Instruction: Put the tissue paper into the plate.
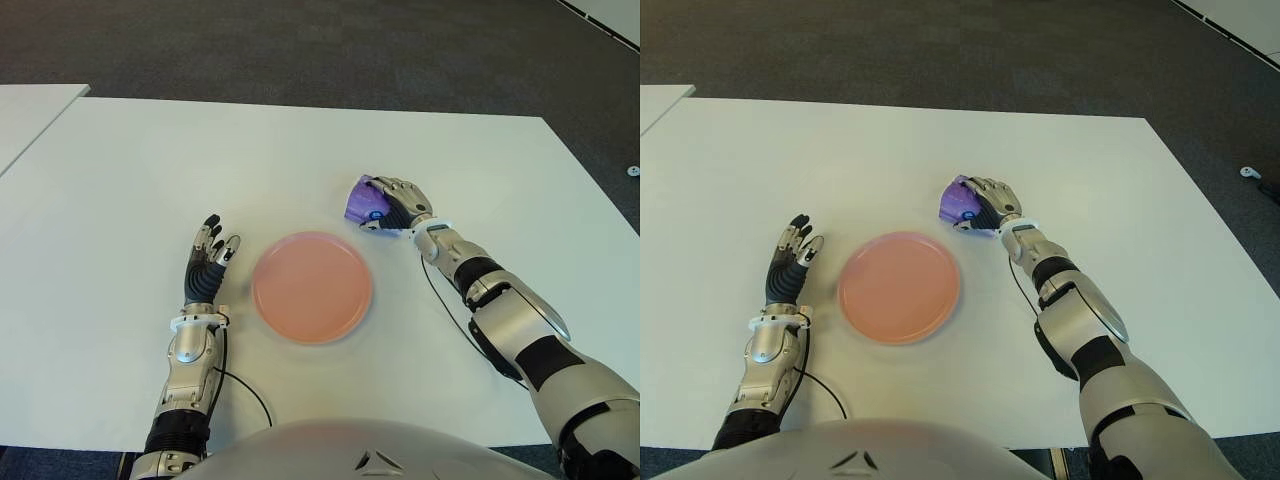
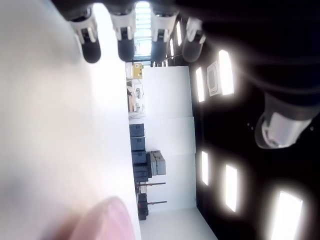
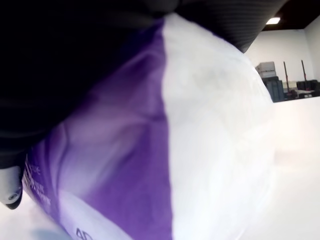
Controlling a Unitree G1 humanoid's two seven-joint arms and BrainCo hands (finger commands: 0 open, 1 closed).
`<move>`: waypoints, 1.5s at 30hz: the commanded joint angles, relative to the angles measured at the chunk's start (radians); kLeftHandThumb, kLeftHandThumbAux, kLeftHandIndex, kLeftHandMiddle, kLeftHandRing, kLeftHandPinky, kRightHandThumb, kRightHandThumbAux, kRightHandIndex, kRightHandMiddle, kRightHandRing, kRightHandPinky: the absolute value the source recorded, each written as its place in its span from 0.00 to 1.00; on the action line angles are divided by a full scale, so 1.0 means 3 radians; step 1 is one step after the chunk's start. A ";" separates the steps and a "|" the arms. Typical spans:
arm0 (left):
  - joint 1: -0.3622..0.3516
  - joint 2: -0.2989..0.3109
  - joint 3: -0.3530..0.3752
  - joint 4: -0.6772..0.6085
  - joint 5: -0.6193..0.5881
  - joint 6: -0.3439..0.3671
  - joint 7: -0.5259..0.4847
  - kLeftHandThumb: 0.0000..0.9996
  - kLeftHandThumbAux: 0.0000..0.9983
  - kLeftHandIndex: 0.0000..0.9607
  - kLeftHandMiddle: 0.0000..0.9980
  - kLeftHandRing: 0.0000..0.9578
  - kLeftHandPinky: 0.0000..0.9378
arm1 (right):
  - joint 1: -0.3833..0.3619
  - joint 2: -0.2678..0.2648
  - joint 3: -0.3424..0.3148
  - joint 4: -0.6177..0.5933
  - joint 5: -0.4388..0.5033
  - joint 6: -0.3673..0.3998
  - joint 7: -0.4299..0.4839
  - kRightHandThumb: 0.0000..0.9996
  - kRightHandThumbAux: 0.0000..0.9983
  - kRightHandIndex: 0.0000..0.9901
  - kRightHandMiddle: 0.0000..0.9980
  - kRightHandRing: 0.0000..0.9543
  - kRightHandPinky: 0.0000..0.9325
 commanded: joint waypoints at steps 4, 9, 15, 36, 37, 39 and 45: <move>0.0166 -0.0004 0.0029 0.0169 -0.0013 0.0168 0.0007 0.00 0.46 0.00 0.00 0.00 0.00 | 0.0752 0.0268 0.0070 0.0263 -0.0016 0.0065 0.0508 0.73 0.57 0.48 0.60 0.60 0.58; 0.0178 -0.0007 0.0033 0.0149 -0.0017 0.0196 0.0013 0.00 0.46 0.00 0.00 0.00 0.00 | 0.0898 0.0394 -0.0188 0.0257 0.0249 0.0154 0.0391 0.74 0.69 0.45 0.78 0.81 0.85; 0.0192 -0.0006 0.0034 0.0132 -0.0021 0.0201 0.0009 0.00 0.46 0.00 0.00 0.00 0.00 | 0.0938 0.0481 -0.0376 0.0207 0.0440 0.0081 0.0253 0.75 0.71 0.45 0.87 0.90 0.93; 0.0175 -0.0004 0.0007 0.0117 0.0001 0.0229 0.0001 0.00 0.46 0.00 0.00 0.00 0.00 | 0.0877 0.0356 -0.0037 0.0151 0.0003 -0.0067 -0.0683 0.74 0.71 0.44 1.00 0.97 0.96; 0.0175 -0.0005 0.0006 0.0115 0.0002 0.0232 0.0002 0.00 0.46 0.00 0.00 0.00 0.00 | 0.0877 0.0355 -0.0022 0.0152 -0.0014 -0.0060 -0.0720 0.74 0.71 0.44 1.00 0.97 0.96; 0.0174 -0.0008 0.0006 0.0114 -0.0001 0.0236 0.0002 0.00 0.46 0.00 0.00 0.00 0.00 | 0.0871 0.0348 -0.0001 0.0150 -0.0040 -0.0056 -0.0777 0.74 0.71 0.44 0.99 0.97 0.95; 0.0159 -0.0015 0.0010 0.0118 -0.0020 0.0249 -0.0003 0.00 0.46 0.00 0.00 0.00 0.00 | 0.0840 0.0320 0.0053 0.0136 -0.0101 -0.0060 -0.0933 0.74 0.71 0.44 0.98 0.96 0.95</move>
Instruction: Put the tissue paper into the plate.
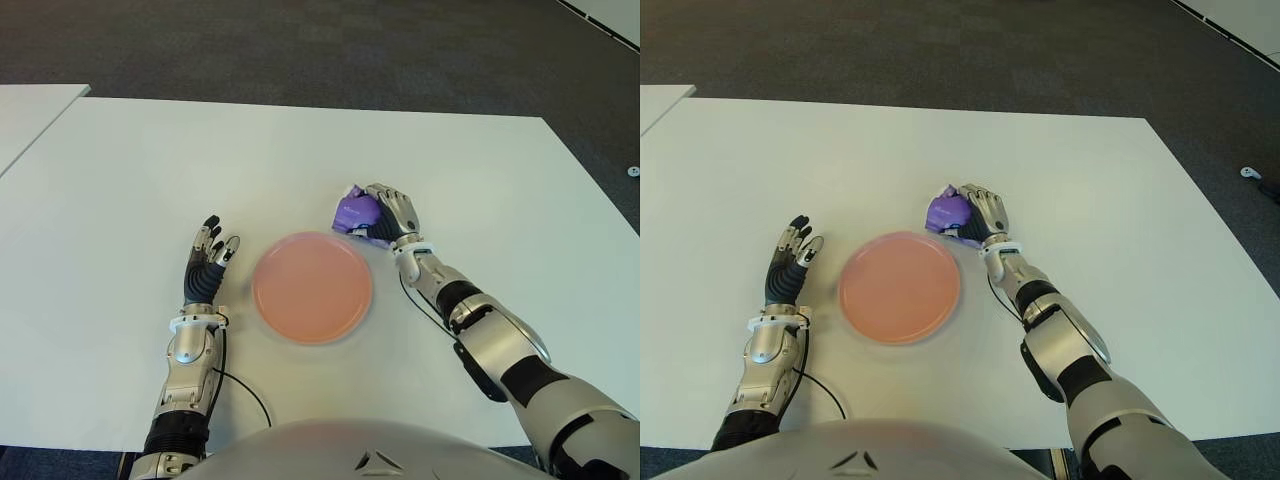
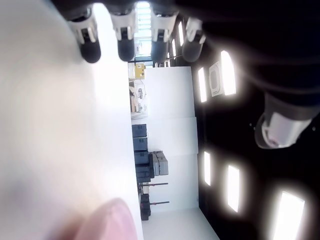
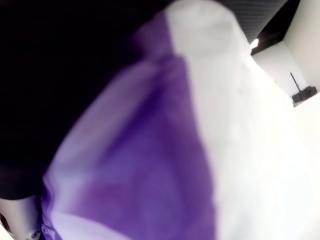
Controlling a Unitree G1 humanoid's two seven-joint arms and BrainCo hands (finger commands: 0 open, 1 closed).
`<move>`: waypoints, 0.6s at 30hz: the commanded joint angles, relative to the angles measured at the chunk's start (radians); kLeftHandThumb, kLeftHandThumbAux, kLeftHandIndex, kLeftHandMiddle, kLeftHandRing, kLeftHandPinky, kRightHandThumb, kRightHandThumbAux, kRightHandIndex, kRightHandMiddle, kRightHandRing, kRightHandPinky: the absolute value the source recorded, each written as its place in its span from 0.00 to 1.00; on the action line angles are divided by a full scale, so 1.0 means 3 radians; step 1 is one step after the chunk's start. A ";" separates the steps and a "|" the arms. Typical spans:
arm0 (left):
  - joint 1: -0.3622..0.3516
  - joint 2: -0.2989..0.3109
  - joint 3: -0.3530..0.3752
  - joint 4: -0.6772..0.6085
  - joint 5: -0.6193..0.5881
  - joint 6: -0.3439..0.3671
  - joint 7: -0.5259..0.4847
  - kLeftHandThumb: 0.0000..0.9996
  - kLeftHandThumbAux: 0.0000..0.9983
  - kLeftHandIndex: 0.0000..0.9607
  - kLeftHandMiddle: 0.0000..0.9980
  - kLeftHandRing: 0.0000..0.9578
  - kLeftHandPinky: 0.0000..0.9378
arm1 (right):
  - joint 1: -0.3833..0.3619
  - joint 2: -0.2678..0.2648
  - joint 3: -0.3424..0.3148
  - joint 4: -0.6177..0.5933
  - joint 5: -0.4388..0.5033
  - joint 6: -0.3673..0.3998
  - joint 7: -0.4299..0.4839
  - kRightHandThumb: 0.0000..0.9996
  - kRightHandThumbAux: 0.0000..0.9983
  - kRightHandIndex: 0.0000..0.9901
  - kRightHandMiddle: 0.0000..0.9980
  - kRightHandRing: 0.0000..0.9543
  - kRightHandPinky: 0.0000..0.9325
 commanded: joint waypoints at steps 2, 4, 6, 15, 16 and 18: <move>0.0119 -0.0022 0.0009 0.0153 -0.0017 0.0176 -0.0001 0.00 0.46 0.00 0.00 0.00 0.00 | 0.0428 0.0045 0.0194 0.0234 -0.0228 0.0116 0.0092 0.74 0.71 0.44 0.98 0.96 0.95; 0.0118 -0.0023 0.0007 0.0151 -0.0016 0.0179 0.0000 0.00 0.46 0.00 0.00 0.00 0.00 | 0.0419 0.0038 0.0181 0.0231 -0.0220 0.0106 0.0048 0.74 0.71 0.44 0.98 0.96 0.95; 0.0117 -0.0022 0.0006 0.0149 -0.0014 0.0181 0.0000 0.00 0.47 0.00 0.00 0.00 0.00 | 0.0404 0.0026 0.0159 0.0226 -0.0200 0.0084 0.0034 0.75 0.71 0.44 0.97 0.96 0.95; 0.0111 -0.0012 -0.0001 0.0155 0.0013 0.0182 0.0014 0.00 0.46 0.00 0.00 0.00 0.00 | 0.0182 -0.0086 -0.0131 0.0104 0.0036 -0.0141 0.0028 0.75 0.71 0.44 0.95 0.95 0.95; 0.0110 -0.0011 -0.0001 0.0157 0.0013 0.0179 0.0012 0.00 0.46 0.00 0.00 0.00 0.00 | 0.0135 -0.0113 -0.0167 0.0056 0.0053 -0.0179 0.0011 0.75 0.71 0.44 0.95 0.95 0.95; 0.0104 -0.0009 -0.0001 0.0163 0.0012 0.0176 0.0010 0.00 0.46 0.00 0.00 0.00 0.00 | 0.0068 -0.0158 -0.0218 -0.0030 0.0072 -0.0251 -0.0024 0.75 0.71 0.44 0.94 0.94 0.94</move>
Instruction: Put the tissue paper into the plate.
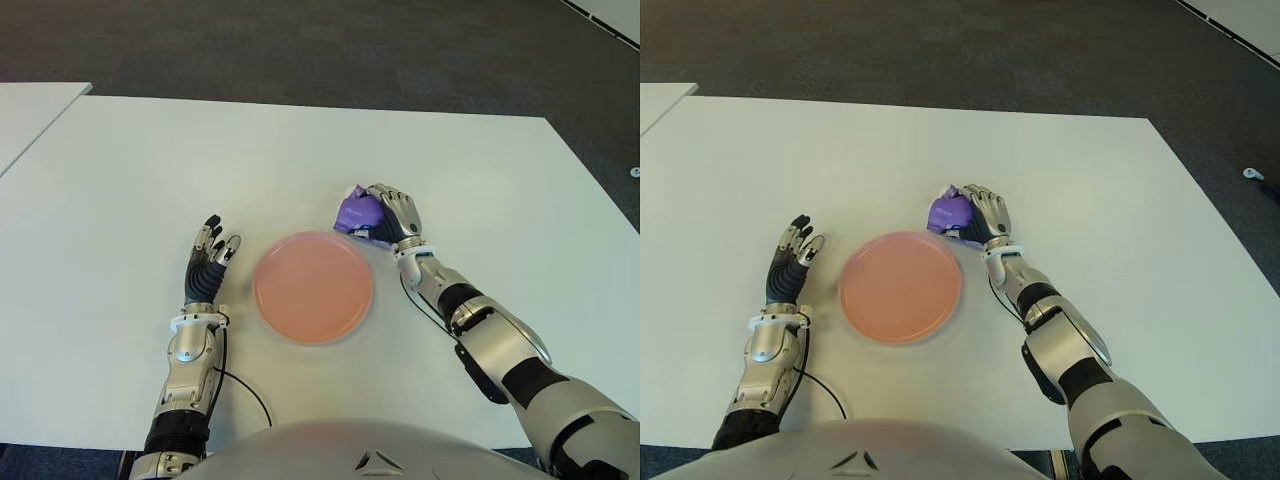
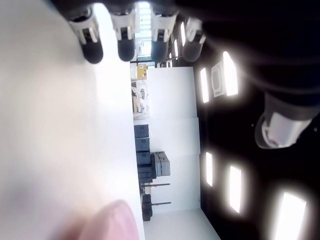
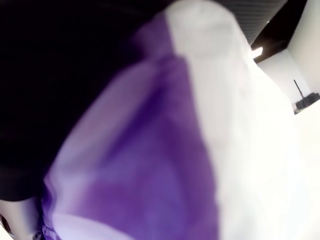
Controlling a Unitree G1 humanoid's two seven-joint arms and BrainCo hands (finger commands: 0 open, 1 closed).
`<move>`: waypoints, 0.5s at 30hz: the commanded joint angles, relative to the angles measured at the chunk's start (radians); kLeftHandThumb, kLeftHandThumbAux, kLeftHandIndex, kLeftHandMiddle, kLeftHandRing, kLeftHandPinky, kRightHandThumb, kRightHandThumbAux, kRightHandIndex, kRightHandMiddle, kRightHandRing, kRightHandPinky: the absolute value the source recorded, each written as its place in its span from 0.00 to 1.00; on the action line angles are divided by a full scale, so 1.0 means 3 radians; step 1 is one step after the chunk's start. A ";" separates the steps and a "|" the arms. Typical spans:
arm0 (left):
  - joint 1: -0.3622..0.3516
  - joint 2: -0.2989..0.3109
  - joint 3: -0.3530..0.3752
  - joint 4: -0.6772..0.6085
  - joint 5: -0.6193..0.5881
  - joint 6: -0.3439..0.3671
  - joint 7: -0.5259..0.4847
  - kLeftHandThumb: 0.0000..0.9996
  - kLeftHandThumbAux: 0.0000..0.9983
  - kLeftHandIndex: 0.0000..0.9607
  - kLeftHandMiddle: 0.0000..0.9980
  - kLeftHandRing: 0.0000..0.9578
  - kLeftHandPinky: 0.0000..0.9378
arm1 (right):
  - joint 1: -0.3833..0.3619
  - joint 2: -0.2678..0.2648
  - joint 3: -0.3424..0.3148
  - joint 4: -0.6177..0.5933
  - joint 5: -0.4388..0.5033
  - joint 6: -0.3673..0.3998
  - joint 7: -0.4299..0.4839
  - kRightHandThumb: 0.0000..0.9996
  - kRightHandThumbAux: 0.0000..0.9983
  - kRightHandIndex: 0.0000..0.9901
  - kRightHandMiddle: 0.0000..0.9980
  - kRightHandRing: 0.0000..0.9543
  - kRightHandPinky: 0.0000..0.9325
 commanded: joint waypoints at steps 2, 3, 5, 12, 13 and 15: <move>0.0108 -0.0008 0.0007 0.0164 0.0010 0.0125 0.0010 0.00 0.46 0.00 0.00 0.00 0.00 | 0.0031 -0.0119 -0.0113 -0.0083 0.0041 -0.0141 0.0078 0.75 0.71 0.44 0.94 0.94 0.93; 0.0107 -0.0008 0.0007 0.0164 0.0012 0.0122 0.0011 0.00 0.46 0.00 0.00 0.00 0.00 | 0.0003 -0.0150 -0.0143 -0.0136 0.0045 -0.0191 0.0060 0.75 0.71 0.44 0.93 0.94 0.93; 0.0108 -0.0009 0.0006 0.0163 0.0019 0.0112 0.0017 0.00 0.45 0.00 0.00 0.00 0.00 | -0.0069 -0.0241 -0.0218 -0.0303 0.0058 -0.0327 0.0001 0.75 0.71 0.44 0.92 0.93 0.91; 0.0114 -0.0017 0.0006 0.0148 -0.0001 0.0110 0.0004 0.00 0.46 0.00 0.00 0.00 0.00 | -0.0013 -0.0448 -0.0549 -0.1298 0.0092 -0.0429 -0.0016 0.75 0.71 0.44 0.91 0.92 0.87; 0.0115 -0.0016 0.0007 0.0147 -0.0003 0.0113 0.0003 0.00 0.46 0.00 0.00 0.00 0.00 | 0.0024 -0.0450 -0.0598 -0.1480 0.0094 -0.0376 0.0010 0.75 0.71 0.44 0.91 0.92 0.89; 0.0118 -0.0016 0.0009 0.0142 -0.0003 0.0118 0.0004 0.00 0.46 0.00 0.00 0.00 0.00 | 0.0121 -0.0451 -0.0700 -0.1861 0.0100 -0.0256 0.0071 0.75 0.71 0.44 0.90 0.92 0.90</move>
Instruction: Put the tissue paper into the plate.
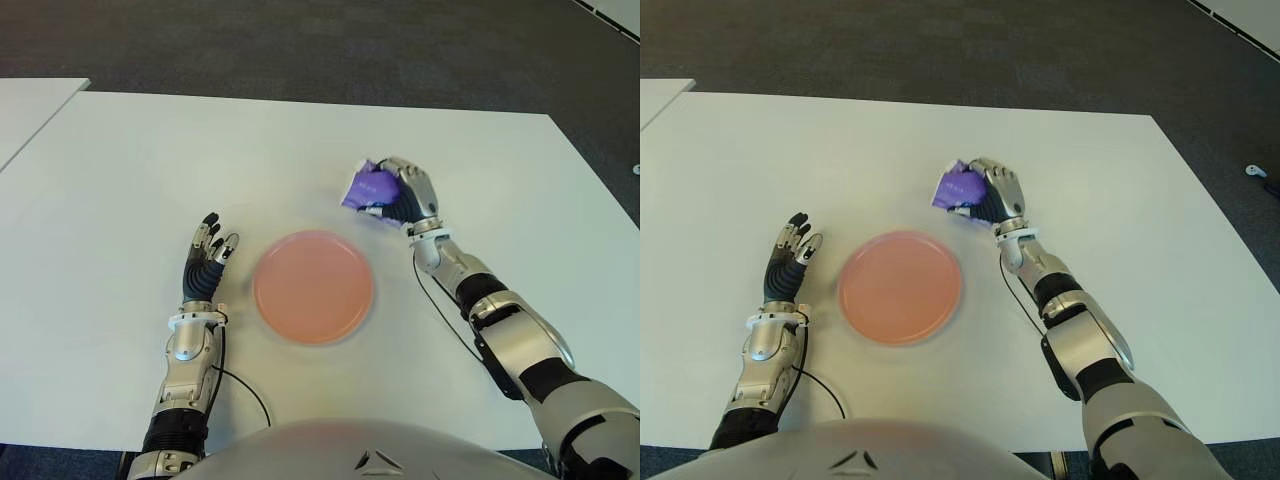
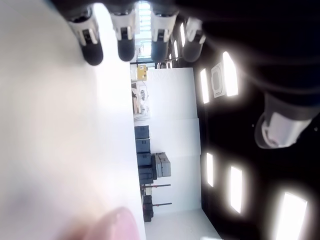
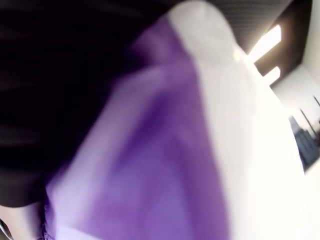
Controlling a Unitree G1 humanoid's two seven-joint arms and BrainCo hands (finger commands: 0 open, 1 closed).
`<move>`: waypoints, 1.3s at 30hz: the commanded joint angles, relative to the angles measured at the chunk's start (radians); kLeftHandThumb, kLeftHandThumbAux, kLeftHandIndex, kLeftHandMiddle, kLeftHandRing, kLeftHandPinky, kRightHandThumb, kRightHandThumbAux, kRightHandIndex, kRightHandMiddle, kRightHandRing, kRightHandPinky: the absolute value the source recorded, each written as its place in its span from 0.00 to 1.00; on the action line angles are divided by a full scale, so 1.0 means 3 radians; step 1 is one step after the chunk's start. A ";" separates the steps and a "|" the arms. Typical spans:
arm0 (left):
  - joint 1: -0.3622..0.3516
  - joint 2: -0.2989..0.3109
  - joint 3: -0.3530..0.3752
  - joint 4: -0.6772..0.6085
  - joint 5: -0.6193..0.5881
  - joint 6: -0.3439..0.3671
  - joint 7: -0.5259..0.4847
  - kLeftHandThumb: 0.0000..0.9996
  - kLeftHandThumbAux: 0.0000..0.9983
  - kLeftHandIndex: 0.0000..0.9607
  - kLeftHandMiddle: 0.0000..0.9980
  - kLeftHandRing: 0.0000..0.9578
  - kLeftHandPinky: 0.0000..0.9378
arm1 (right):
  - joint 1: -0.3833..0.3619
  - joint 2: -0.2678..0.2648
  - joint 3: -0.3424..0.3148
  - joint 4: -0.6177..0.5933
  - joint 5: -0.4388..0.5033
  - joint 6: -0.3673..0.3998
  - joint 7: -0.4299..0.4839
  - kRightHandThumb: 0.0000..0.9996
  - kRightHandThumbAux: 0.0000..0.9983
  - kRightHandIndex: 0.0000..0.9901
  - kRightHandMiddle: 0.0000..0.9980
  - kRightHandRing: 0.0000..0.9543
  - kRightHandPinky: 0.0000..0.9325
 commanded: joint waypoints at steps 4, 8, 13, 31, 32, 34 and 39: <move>0.0137 -0.0024 0.0004 0.0138 -0.0012 0.0170 -0.0007 0.00 0.46 0.00 0.00 0.00 0.00 | 0.0284 0.0054 -0.0332 -0.1305 -0.0014 0.0287 0.0023 0.75 0.71 0.44 0.90 0.92 0.92; 0.0146 -0.0022 -0.0004 0.0115 -0.0002 0.0187 -0.0008 0.00 0.45 0.00 0.00 0.00 0.00 | 0.0404 0.0139 -0.0368 -0.1666 0.0053 0.0264 0.0186 0.75 0.71 0.44 0.89 0.92 0.92; 0.0156 -0.0029 -0.0011 0.0081 0.0010 0.0229 0.0004 0.00 0.45 0.00 0.00 0.00 0.00 | 0.0648 0.0256 -0.0339 -0.2050 -0.0022 0.0212 0.0288 0.75 0.71 0.44 0.90 0.92 0.93; 0.0170 -0.0055 -0.0034 0.0056 0.0014 0.0219 0.0014 0.00 0.45 0.00 0.00 0.00 0.00 | 0.1577 -0.0067 -0.0120 -0.3305 0.0211 -0.0059 0.1843 0.75 0.71 0.45 0.86 0.89 0.90; 0.0170 -0.0055 -0.0036 0.0057 0.0016 0.0218 0.0013 0.00 0.45 0.00 0.00 0.00 0.00 | 0.1585 -0.0087 -0.0112 -0.3321 0.0271 -0.0049 0.1958 0.75 0.71 0.45 0.85 0.89 0.90; 0.0170 -0.0052 -0.0039 0.0057 0.0018 0.0217 0.0007 0.00 0.46 0.00 0.00 0.00 0.00 | 0.1591 -0.0096 -0.0069 -0.3308 0.0353 -0.0016 0.2175 0.75 0.71 0.45 0.85 0.88 0.90; 0.0166 -0.0046 -0.0044 0.0054 0.0000 0.0220 -0.0021 0.00 0.47 0.00 0.00 0.00 0.00 | 0.1537 0.0000 0.0117 -0.2801 0.0200 -0.0134 0.2337 0.75 0.71 0.45 0.84 0.87 0.89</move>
